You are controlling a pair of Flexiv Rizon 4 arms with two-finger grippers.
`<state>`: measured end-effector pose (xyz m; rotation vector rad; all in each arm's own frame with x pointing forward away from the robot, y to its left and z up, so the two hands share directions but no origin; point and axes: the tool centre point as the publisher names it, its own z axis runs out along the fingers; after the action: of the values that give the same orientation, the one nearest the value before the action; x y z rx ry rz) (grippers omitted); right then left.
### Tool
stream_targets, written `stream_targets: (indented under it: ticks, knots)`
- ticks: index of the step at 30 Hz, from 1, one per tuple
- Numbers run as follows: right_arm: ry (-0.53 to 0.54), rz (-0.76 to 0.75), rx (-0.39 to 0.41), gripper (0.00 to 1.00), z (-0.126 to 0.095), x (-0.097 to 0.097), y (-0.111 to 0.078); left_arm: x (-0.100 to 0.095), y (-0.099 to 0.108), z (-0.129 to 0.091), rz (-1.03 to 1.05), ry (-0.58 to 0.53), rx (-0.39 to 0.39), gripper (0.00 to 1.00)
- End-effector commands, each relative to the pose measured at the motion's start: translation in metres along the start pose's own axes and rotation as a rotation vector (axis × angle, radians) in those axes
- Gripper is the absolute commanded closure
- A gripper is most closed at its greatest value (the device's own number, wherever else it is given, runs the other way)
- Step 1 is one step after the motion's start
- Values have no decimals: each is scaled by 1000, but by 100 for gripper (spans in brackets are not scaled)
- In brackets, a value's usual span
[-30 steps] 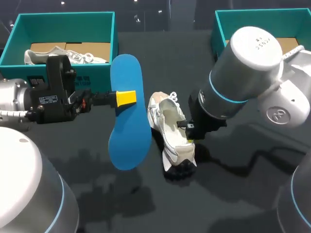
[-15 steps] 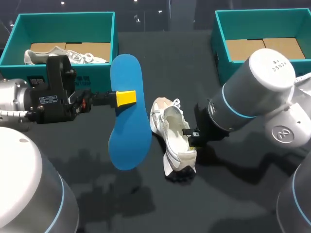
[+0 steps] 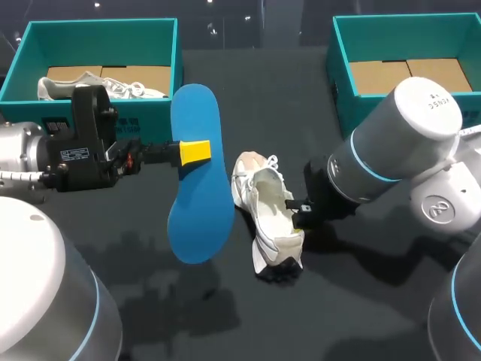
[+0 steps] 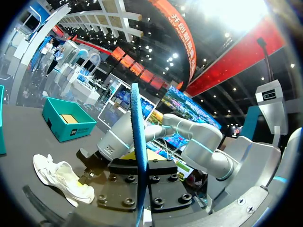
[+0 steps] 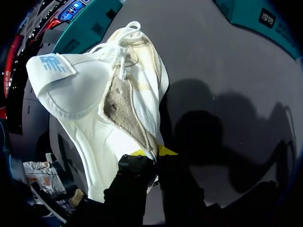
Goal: Take the shoe out of the shoebox, open the shoe tongue, remove and reinsert the insole, then place the shoe into the shoebox
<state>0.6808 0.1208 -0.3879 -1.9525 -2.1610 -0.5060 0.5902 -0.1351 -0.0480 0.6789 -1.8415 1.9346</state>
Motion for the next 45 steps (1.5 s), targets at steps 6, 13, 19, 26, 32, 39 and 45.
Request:
stream_targets:
  ticks: [6,13,19,26,32,39,45]
  knots:
    - [25,11,8,0,10,1,-4,0,1,1,0,-1,2,100]
    - [28,19,-3,0,-14,8,-4,0,1,1,0,-1,2,100]
    - [47,15,-18,0,-32,13,-1,0,1,1,0,-1,2,100]
    - [177,-24,3,0,-59,13,8,0,1,1,0,-1,2,100]
    - [123,-84,55,0,-69,20,10,0,1,1,0,-1,2,100]
    - [123,-84,55,0,-69,20,10,0,1,1,0,-1,2,100]
    - [220,-60,65,0,-86,20,16,0,1,1,0,-1,2,100]
